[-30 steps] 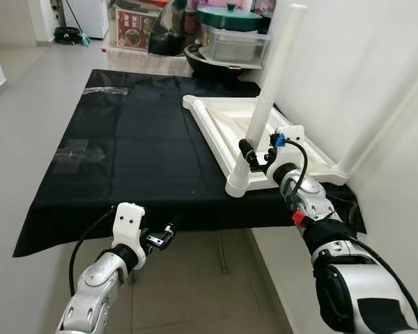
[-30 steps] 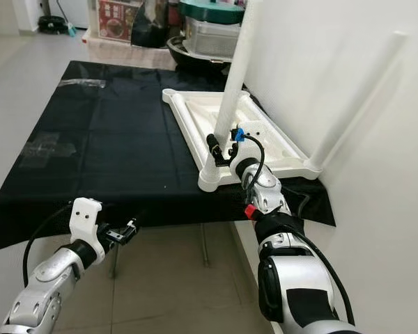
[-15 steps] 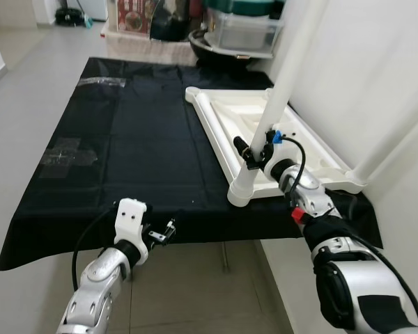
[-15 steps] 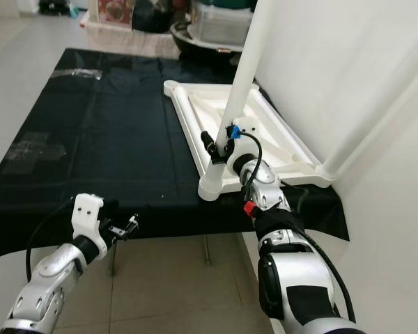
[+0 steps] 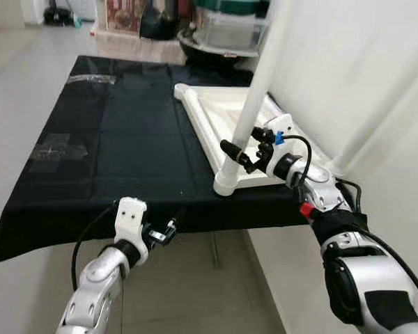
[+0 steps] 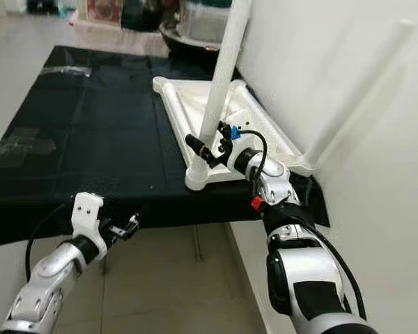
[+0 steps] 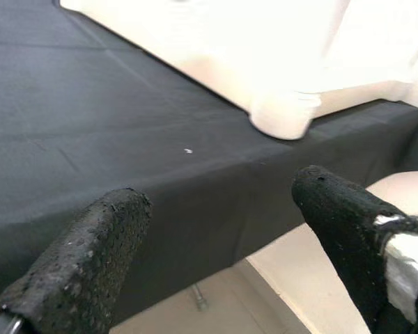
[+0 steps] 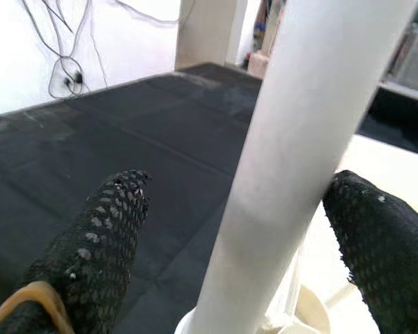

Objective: Building children table

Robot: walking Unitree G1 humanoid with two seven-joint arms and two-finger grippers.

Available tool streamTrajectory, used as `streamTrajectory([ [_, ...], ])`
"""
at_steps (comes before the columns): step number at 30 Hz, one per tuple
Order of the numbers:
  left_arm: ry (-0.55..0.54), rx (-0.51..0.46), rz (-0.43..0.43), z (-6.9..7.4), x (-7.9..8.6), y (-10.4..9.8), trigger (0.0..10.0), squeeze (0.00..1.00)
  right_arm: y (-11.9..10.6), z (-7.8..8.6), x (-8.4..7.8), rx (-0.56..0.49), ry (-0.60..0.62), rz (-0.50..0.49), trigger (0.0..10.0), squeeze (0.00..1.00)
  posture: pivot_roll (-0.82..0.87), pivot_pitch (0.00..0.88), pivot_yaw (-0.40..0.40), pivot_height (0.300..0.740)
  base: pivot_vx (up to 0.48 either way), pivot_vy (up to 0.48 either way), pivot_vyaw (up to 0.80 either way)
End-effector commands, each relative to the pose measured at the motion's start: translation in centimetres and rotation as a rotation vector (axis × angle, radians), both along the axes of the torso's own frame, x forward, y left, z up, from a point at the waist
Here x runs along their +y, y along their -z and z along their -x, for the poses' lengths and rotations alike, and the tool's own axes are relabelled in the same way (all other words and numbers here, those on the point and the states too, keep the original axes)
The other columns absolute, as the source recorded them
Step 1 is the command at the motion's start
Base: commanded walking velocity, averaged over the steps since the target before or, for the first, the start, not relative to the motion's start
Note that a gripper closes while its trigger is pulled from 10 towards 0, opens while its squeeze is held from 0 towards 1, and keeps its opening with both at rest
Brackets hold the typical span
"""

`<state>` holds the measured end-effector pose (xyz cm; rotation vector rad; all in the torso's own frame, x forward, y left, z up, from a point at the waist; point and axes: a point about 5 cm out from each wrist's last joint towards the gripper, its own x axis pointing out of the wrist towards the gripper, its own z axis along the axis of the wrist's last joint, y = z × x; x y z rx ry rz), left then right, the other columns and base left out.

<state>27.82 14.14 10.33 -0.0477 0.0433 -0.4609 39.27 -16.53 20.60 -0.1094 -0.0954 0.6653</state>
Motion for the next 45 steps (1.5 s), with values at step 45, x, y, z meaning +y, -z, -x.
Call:
streamTrajectory([
  [45, -0.045, -0.03, 0.032, 4.4, 2.1, -1.7, 10.0, 0.0, 7.0, 12.8, 3.0, 0.201, -0.698, 0.177, 10.0, 0.0, 0.06, 0.0, -0.158, 0.74, 0.216, 0.0, 0.0],
])
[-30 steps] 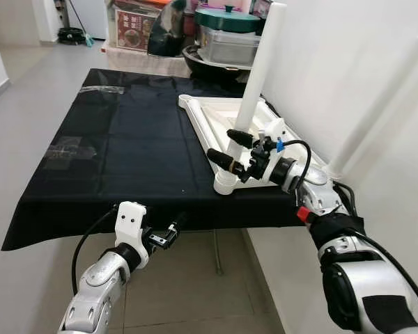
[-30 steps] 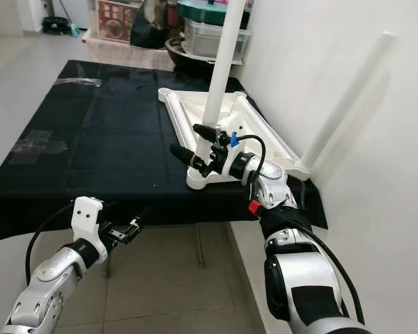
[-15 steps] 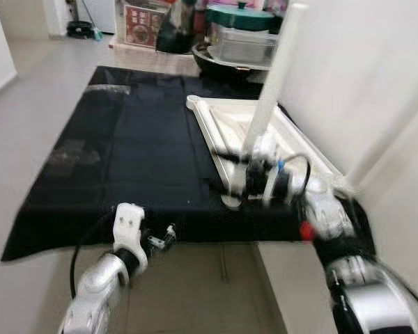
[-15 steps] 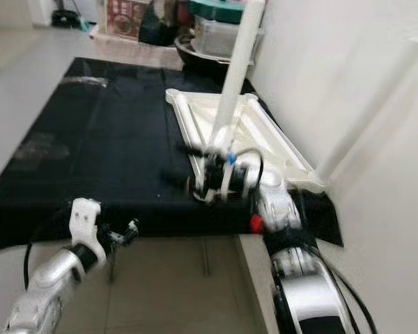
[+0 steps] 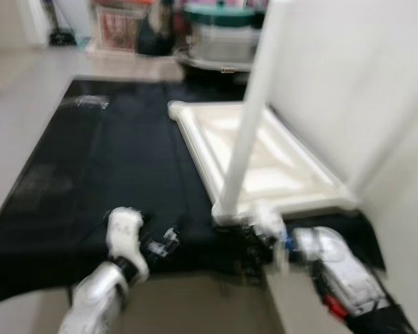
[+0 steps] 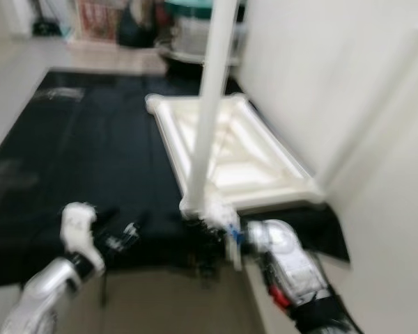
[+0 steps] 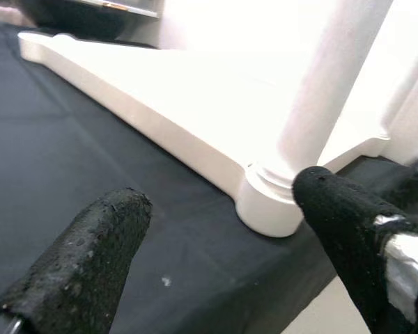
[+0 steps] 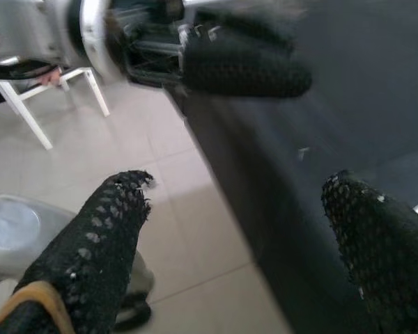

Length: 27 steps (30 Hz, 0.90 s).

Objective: Building children table

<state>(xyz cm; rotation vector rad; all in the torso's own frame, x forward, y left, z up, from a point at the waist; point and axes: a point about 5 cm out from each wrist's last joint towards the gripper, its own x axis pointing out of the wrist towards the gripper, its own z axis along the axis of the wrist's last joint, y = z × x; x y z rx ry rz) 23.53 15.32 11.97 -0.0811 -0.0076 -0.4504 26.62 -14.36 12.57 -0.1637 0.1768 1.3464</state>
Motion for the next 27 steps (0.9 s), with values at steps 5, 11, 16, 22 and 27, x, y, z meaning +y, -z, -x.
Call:
streamTrajectory([
  [5, -0.048, 0.015, -0.012, 0.8, 1.0, -0.1, 10.0, 0.0, -0.9, 1.8, -1.6, -0.008, -0.045, 0.094, 10.0, 0.0, 0.05, 0.0, -0.156, 0.74, 0.166, 0.0, 0.0],
  [11, -0.05, 0.017, -0.018, 0.2, 0.7, -0.4, 10.0, 0.0, -2.1, 1.0, -1.1, -0.04, -0.008, 0.069, 10.0, 0.0, 0.06, 0.0, -0.149, 0.74, 0.0, 0.0, 0.0],
  [16, -0.052, 0.023, -0.026, 0.3, 0.9, -0.4, 10.0, 0.0, -1.9, 0.2, -2.8, -0.055, 0.021, 0.159, 10.0, 0.0, 0.06, 0.0, -0.151, 0.74, 0.0, 0.0, 0.0],
  [22, -0.057, 0.035, -0.034, 0.5, 1.0, -0.2, 10.0, 0.0, -2.5, -0.8, -5.6, -0.084, 0.061, 0.298, 10.0, 0.0, 0.05, 0.0, -0.151, 0.74, 0.0, 0.0, 0.0],
  [27, -0.058, 0.04, -0.035, 0.2, 0.7, 0.0, 10.0, 0.0, -4.3, -3.7, -8.7, -0.164, 0.21, 0.446, 10.0, 0.0, 0.05, 0.0, -0.156, 0.74, 0.0, 0.0, 0.0],
])
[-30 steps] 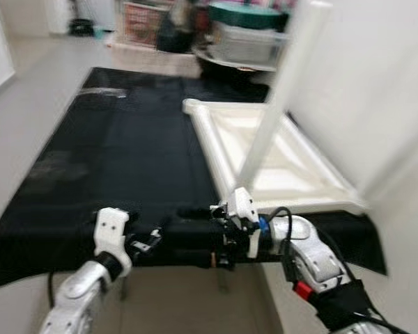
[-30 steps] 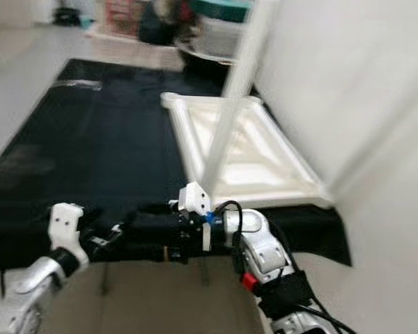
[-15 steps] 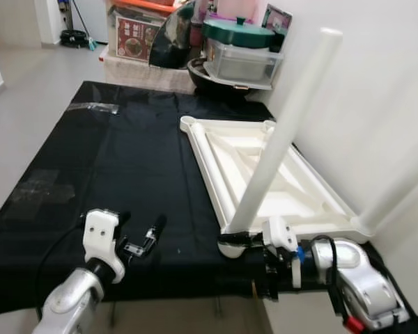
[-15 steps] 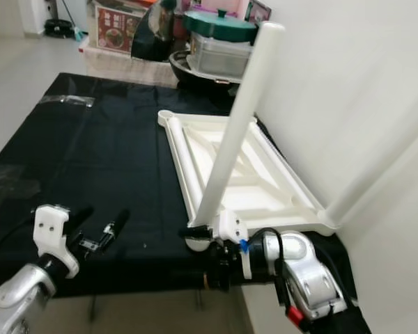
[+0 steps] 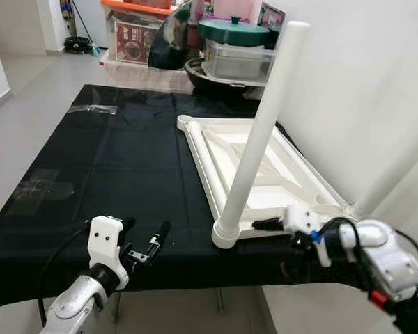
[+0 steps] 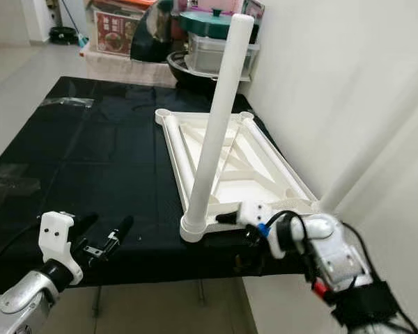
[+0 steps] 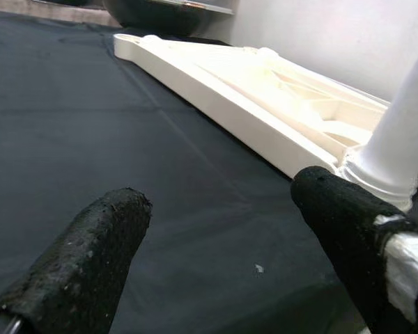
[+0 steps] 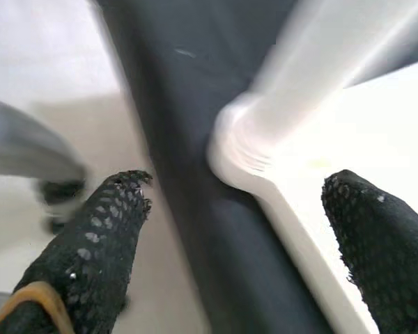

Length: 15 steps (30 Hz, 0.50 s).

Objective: Building children table

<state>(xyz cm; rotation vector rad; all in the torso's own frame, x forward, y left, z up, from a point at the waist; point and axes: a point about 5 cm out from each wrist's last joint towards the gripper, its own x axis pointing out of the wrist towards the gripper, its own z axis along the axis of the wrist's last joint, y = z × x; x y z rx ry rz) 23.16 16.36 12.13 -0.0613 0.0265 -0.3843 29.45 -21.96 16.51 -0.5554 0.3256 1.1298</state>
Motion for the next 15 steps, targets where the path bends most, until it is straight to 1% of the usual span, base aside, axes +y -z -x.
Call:
streamTrajectory([
  [1, 0.006, 0.008, -0.008, -0.3, -0.5, 0.2, 10.0, 0.0, -0.8, -1.5, -1.7, -0.053, 0.086, 0.088, 10.0, 0.0, 0.05, 0.0, -0.159, 0.74, 0.0, 0.0, 0.0],
  [4, 0.005, 0.007, -0.007, -0.3, -0.5, 0.1, 10.0, 0.0, -1.1, -1.9, -1.9, -0.075, 0.105, 0.098, 10.0, 0.0, 0.05, 0.0, -0.159, 0.74, 0.0, 0.0, 0.0],
  [5, 0.004, 0.006, -0.007, -0.4, -0.5, 0.1, 10.0, 0.0, -1.8, -2.5, -1.6, -0.102, 0.128, 0.052, 10.0, 0.0, 0.05, 0.0, -0.159, 0.74, 0.0, 0.0, 0.0],
  [6, 0.003, 0.005, -0.007, -0.4, -0.5, 0.1, 10.0, 0.0, -2.6, -3.0, -1.1, -0.125, 0.144, -0.031, 10.0, 0.0, 0.06, 0.0, -0.156, 0.74, 0.0, 0.0, 0.0],
  [7, 0.003, 0.005, -0.007, -0.4, -0.5, 0.1, 10.0, 0.0, -2.6, -3.0, -1.1, -0.125, 0.144, -0.031, 10.0, 0.0, 0.06, 0.0, -0.156, 0.74, 0.0, 0.0, 0.0],
  [9, 0.003, 0.005, -0.007, -0.5, -0.5, 0.1, 10.0, 0.0, -3.5, -3.5, -0.3, -0.146, 0.15, -0.14, 10.0, 0.0, 0.06, 0.0, -0.156, 0.74, 0.0, 0.0, 0.0],
  [10, 0.003, 0.005, -0.007, -0.5, -0.5, 0.1, 10.0, 0.0, -3.5, -3.5, -0.3, -0.146, 0.15, -0.14, 10.0, 0.0, 0.06, 0.0, -0.156, 0.74, 0.0, 0.0, 0.0],
  [11, 0.008, 0.006, -0.006, -0.5, -0.6, 0.1, 10.0, 0.0, -3.6, -3.6, -0.1, -0.14, 0.143, -0.171, 10.0, 0.0, 0.06, 0.0, -0.151, 0.74, 0.0, 0.0, 0.0],
  [12, 0.014, 0.005, -0.005, -0.6, -0.8, 0.1, 10.0, 0.0, -3.7, -3.4, 0.3, -0.124, 0.107, -0.199, 10.0, 0.0, 0.06, 0.0, -0.151, 0.74, 0.0, 0.0, 0.0],
  [13, 0.014, 0.005, -0.005, -0.6, -0.8, 0.1, 10.0, 0.0, -3.7, -3.4, 0.3, -0.124, 0.107, -0.199, 10.0, 0.0, 0.06, 0.0, -0.151, 0.74, 0.0, 0.0, 0.0],
  [15, 0.02, 0.007, -0.004, -0.6, -0.9, 0.2, 10.0, 0.0, -3.9, -3.2, 0.6, -0.099, 0.053, -0.237, 10.0, 0.0, 0.06, 0.0, -0.151, 0.74, 0.0, 0.0, 0.0],
])
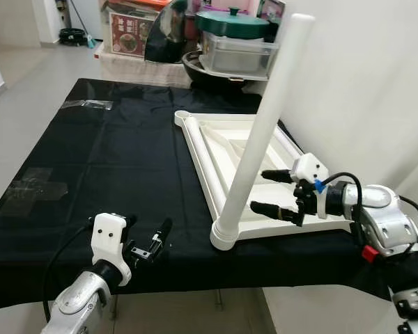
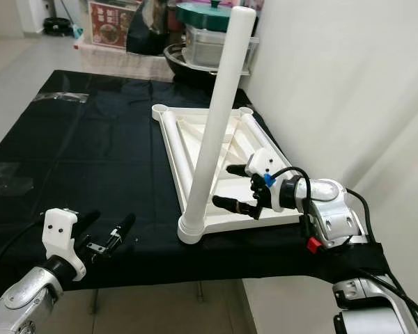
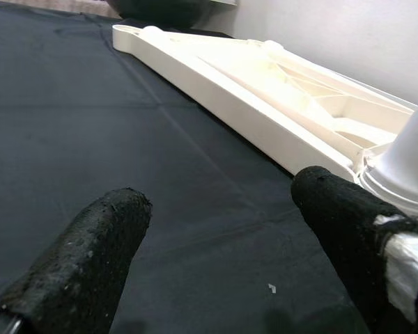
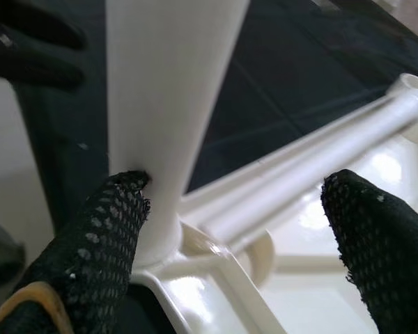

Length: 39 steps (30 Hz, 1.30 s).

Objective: Building children table

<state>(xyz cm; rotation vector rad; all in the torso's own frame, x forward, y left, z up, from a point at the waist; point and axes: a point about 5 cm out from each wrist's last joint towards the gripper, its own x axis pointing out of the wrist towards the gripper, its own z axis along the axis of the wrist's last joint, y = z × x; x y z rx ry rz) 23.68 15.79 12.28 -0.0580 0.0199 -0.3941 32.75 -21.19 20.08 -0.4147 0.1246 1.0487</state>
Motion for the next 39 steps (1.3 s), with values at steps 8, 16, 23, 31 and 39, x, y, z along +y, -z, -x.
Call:
streamTrajectory([
  [8, 0.018, 0.031, -0.018, 0.1, -0.4, 0.8, 10.0, 0.0, -0.2, -0.5, 0.4, 0.027, -0.057, -0.05, 10.0, 0.0, 0.07, 0.0, -0.157, 0.74, 0.0, 0.0, 0.0],
  [16, 0.019, 0.038, -0.017, 0.1, -0.4, 1.0, 10.0, 0.0, -0.9, -0.6, 2.5, 0.039, -0.121, -0.189, 10.0, 0.0, 0.07, 0.0, -0.155, 0.74, 0.0, 0.0, 0.0],
  [23, 0.028, 0.043, -0.016, -0.1, -0.6, 1.2, 10.0, 0.0, -1.3, -0.5, 4.2, 0.037, -0.178, -0.249, 10.0, 0.0, 0.07, 0.0, -0.152, 0.74, 0.0, 0.0, 0.0],
  [31, 0.022, 0.047, -0.018, -0.1, -0.6, 1.3, 10.0, 0.0, -1.4, -2.4, 6.0, -0.008, -0.043, -0.341, 2.0, 0.0, 0.08, 0.0, -0.159, 0.74, 0.0, 0.0, 0.0],
  [39, 0.016, 0.054, -0.019, 0.0, -0.6, 1.6, 10.0, 0.0, -1.1, -3.3, 4.8, -0.01, 0.173, -0.397, 0.0, 0.0, 0.07, 0.0, -0.157, 0.74, 0.0, 0.0, 0.0],
])
